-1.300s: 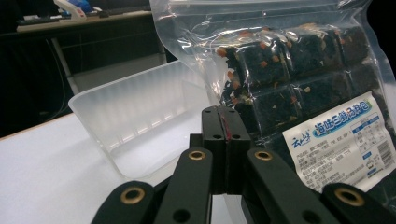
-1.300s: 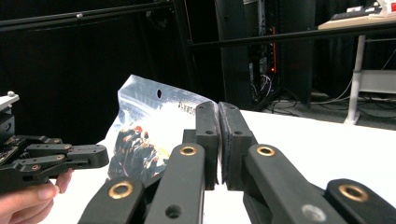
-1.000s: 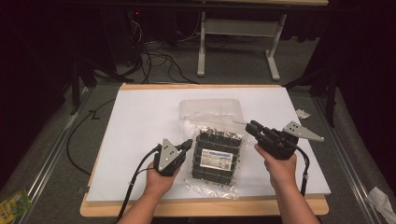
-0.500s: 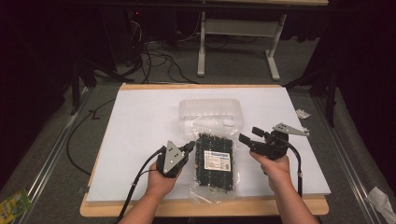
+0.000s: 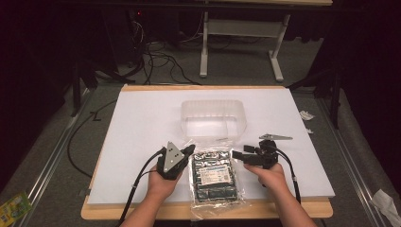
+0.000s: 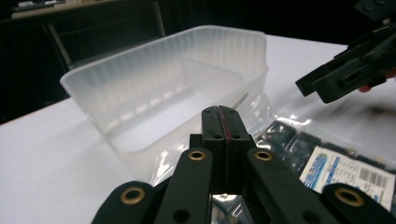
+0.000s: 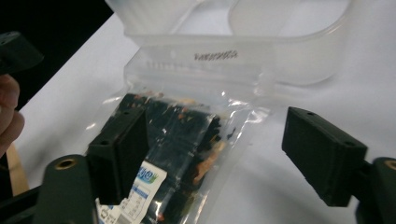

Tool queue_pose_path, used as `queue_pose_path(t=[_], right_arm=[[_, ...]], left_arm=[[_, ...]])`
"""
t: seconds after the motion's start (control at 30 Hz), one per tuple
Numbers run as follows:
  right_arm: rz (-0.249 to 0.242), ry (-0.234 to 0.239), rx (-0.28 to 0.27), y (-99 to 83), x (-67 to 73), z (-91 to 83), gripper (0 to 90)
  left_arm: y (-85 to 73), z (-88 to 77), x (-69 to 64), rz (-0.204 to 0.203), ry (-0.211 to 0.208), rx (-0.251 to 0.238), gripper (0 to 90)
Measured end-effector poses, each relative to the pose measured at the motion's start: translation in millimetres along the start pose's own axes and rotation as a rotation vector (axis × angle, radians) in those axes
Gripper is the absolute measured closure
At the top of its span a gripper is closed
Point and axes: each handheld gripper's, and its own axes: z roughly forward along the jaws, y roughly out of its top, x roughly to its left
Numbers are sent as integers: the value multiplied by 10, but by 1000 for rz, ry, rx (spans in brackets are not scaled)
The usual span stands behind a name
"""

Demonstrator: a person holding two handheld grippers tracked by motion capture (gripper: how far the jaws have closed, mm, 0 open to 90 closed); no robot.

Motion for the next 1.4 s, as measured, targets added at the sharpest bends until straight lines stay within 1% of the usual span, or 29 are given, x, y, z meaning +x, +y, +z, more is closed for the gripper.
queue_pose_path(t=[0.03,0.07,0.1,0.13,0.27,0.33,0.4,0.43,0.47,0.5,0.53,0.57,0.6,0.63,0.67,0.7,0.77,0.83,0.87,0.9,0.93,0.97,1.03,1.1,1.13,1.17,1.2,1.23,1.4], right_arm=[[1,4,13,-8,13,19,262],[-2,3,49,-26,34,53,309],[-5,0,60,-36,38,70,331],[-2,3,72,-47,41,82,355],[7,1,97,-81,40,105,398],[13,-8,126,-117,23,141,434],[15,-2,131,-127,15,155,445],[17,-4,127,-134,10,161,493],[17,-4,127,-134,10,161,493],[19,-3,127,-135,6,161,511],[18,-6,126,-139,-2,159,539],[23,-12,122,-148,-22,151,603],[23,-12,122,-148,-22,151,603],[39,-9,120,-155,-52,141,656],[39,-9,120,-155,-52,141,656],[44,-5,120,-159,-62,138,671],[52,-2,122,-166,-77,131,703],[67,5,123,-173,-90,126,770],[67,5,123,-173,-90,126,770],[80,48,135,-181,-100,138,778],[86,62,146,-199,-86,159,796],[56,50,143,-200,-42,163,839],[42,44,141,-193,-26,155,847],[23,49,131,-176,1,117,861],[17,49,125,-168,13,101,866],[13,49,116,-156,37,72,872],[-3,52,92,-135,79,21,880],[-3,56,83,-126,97,-1,883],[-22,66,43,-85,165,-113,896]], left_arm=[[-12,-3,14,-11,1,9,900],[-36,-7,43,-35,-5,34,900],[-54,-10,54,-44,-8,55,900],[-54,-10,54,-44,-8,55,900],[-218,-35,96,-56,-6,171,900],[-300,-37,149,-99,-20,222,900],[-368,-31,198,-177,-46,264,900],[-400,-22,202,-211,-59,276,867],[-410,-16,205,-221,-76,285,867],[-417,1,207,-245,-95,300,767],[-427,14,208,-270,-113,310,741],[-431,22,206,-273,-110,318,713],[-438,37,205,-278,-104,330,713],[-454,62,215,-296,-105,352,703],[-468,77,224,-321,-112,364,703],[-483,92,240,-355,-127,368,696],[-485,106,267,-393,-154,378,696],[-491,150,261,-436,-191,393,743],[-491,150,261,-436,-191,393,753],[-492,161,258,-449,-203,397,753],[-490,168,250,-452,-208,395,769],[-486,169,239,-446,-208,398,843],[-462,141,190,-397,-187,384,863],[-443,113,188,-392,-187,367,890],[-419,94,190,-386,-198,340,897],[-399,68,188,-379,-190,339,900],[-354,22,181,-371,-186,312,900],[-354,22,181,-371,-186,312,900],[-251,-74,160,-361,-179,244,900]])
